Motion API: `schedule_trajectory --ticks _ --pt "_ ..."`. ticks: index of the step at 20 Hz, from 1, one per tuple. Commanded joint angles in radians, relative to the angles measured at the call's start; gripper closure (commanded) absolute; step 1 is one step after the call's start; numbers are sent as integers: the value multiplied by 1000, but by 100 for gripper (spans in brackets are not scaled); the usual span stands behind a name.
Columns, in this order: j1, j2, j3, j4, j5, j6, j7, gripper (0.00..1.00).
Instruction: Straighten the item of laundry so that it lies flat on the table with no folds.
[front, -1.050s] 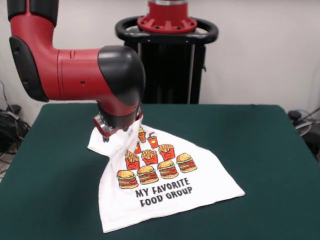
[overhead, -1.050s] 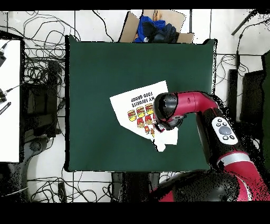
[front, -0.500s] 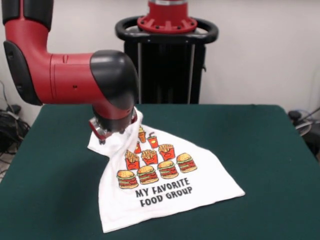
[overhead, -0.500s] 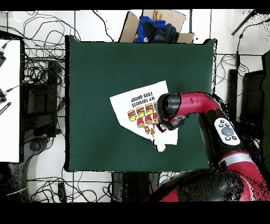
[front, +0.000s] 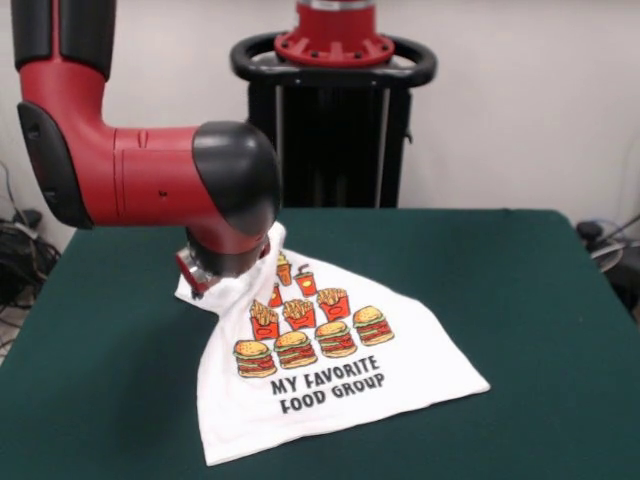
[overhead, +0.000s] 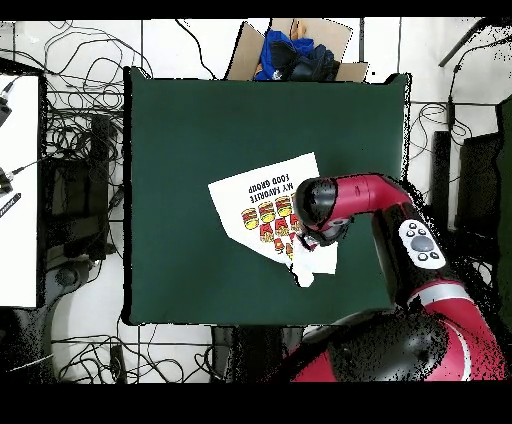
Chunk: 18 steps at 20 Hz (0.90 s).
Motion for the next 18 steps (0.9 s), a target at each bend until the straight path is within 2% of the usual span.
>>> schedule_trajectory --ticks 1,18 --pt "71 14 -73 -81 -107 9 -38 0" --pt "26 116 -40 -110 -7 38 -100 0"
